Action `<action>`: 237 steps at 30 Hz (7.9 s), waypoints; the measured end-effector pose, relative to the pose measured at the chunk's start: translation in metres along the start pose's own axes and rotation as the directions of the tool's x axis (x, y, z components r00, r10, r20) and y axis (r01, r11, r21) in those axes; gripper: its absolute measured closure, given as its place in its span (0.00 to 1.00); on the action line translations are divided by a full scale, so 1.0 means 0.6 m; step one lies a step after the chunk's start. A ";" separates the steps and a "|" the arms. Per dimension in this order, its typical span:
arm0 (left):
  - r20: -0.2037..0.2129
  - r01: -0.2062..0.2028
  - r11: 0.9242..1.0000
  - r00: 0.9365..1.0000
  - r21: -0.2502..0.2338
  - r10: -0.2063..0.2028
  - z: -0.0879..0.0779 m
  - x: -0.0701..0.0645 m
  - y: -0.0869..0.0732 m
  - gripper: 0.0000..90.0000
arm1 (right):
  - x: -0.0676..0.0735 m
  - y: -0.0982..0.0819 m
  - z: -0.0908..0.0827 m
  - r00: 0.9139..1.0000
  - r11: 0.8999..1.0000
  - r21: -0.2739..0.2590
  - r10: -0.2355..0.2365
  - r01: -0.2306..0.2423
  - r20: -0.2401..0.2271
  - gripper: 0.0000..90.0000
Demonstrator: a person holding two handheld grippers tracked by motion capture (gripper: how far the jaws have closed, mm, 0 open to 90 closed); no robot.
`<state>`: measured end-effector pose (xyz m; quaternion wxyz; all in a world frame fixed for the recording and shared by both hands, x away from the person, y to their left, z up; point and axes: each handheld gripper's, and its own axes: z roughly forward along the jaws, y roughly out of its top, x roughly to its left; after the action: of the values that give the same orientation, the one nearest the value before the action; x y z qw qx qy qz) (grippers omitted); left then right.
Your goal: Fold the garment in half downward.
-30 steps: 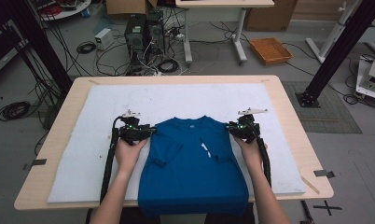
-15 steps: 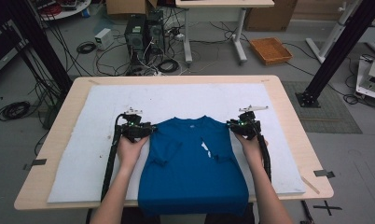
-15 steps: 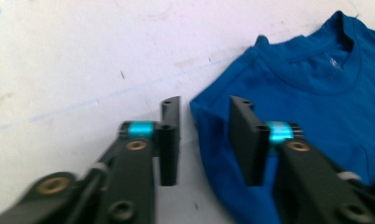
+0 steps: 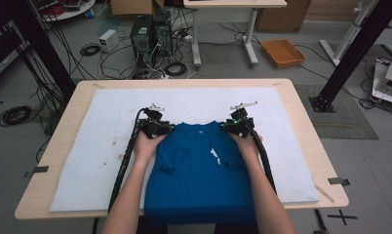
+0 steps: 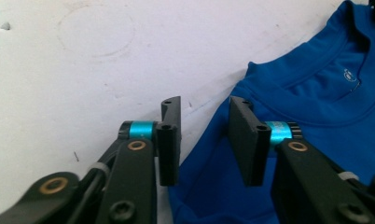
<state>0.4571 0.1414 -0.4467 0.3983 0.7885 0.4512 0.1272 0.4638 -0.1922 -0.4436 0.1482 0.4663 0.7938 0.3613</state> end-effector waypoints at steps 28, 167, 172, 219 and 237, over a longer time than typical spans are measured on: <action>-0.019 -0.119 0.993 0.993 0.008 0.119 -0.003 -0.010 0.002 0.99 | 0.003 0.003 -0.007 0.998 0.999 -0.023 -0.051 0.050 -0.040 0.98; 0.046 0.118 0.993 0.992 0.003 -0.118 -0.150 -0.029 -0.099 0.62 | 0.022 -0.112 -0.169 0.999 0.988 -0.153 0.025 -0.030 -0.032 0.70; 0.028 0.140 0.990 0.990 0.025 -0.140 -0.142 -0.036 -0.108 0.65 | 0.024 -0.137 -0.169 0.995 0.990 -0.116 0.081 -0.086 -0.053 0.70; 0.207 0.007 1.000 0.978 -0.025 -0.001 -0.262 -0.117 -0.145 0.97 | 0.082 -0.192 -0.269 0.989 0.991 -0.135 -0.018 -0.002 -0.146 0.96; 0.251 0.003 0.999 0.968 0.034 -0.011 -0.296 -0.142 -0.214 0.97 | 0.127 -0.264 -0.315 0.983 0.992 -0.116 -0.059 0.040 -0.171 0.96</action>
<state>0.2315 0.1986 -0.4128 0.4392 0.8032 0.4021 0.0174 0.2155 -0.2579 -0.4173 0.1132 0.4039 0.7934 0.4411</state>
